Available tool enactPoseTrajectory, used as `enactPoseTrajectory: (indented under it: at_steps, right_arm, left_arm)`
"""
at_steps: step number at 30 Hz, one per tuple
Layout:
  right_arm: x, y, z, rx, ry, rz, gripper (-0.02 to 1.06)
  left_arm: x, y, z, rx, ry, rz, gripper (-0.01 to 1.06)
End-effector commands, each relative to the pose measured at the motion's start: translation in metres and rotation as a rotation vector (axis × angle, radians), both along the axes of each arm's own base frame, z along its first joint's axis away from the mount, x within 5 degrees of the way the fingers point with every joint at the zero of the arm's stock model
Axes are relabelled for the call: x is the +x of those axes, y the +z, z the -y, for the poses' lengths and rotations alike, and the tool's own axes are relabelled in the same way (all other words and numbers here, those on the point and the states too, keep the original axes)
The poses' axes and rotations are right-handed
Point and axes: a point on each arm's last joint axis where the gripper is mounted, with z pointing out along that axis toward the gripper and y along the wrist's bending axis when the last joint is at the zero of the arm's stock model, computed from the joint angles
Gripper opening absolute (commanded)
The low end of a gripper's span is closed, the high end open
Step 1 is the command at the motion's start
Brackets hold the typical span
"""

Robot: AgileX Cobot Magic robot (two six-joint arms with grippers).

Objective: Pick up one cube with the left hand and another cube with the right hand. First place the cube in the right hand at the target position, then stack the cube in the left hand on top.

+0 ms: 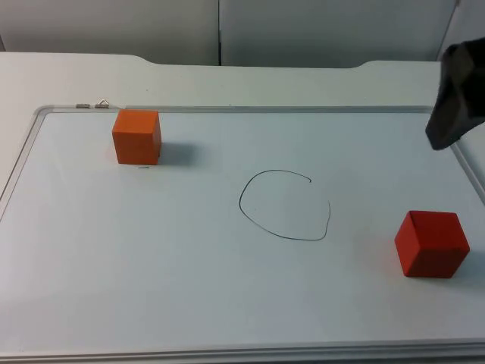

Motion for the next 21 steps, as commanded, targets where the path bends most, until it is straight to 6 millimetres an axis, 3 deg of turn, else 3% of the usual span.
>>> enactPoseTrajectory:
  at_steps: [1, 2, 6, 21]
  right_arm:
    - [0.0, -0.028, -0.002, 0.006, -0.028, -0.007, 1.05]
    - [0.0, -0.028, -0.002, 0.006, -0.028, -0.007, 1.05]
    - [0.001, -0.061, -0.003, 0.011, -0.07, -0.039, 1.05]
    - [0.024, -0.126, -0.014, 0.01, -0.122, -0.081, 1.02]
  left_arm:
    - [0.001, -0.002, 0.0, -0.003, -0.005, 0.001, 1.05]
    - [0.001, -0.002, 0.0, -0.003, -0.005, 0.001, 1.05]
    - [0.001, -0.002, 0.0, -0.003, -0.005, 0.001, 1.05]
    - [0.001, -0.002, 0.0, -0.003, -0.005, 0.001, 1.05]
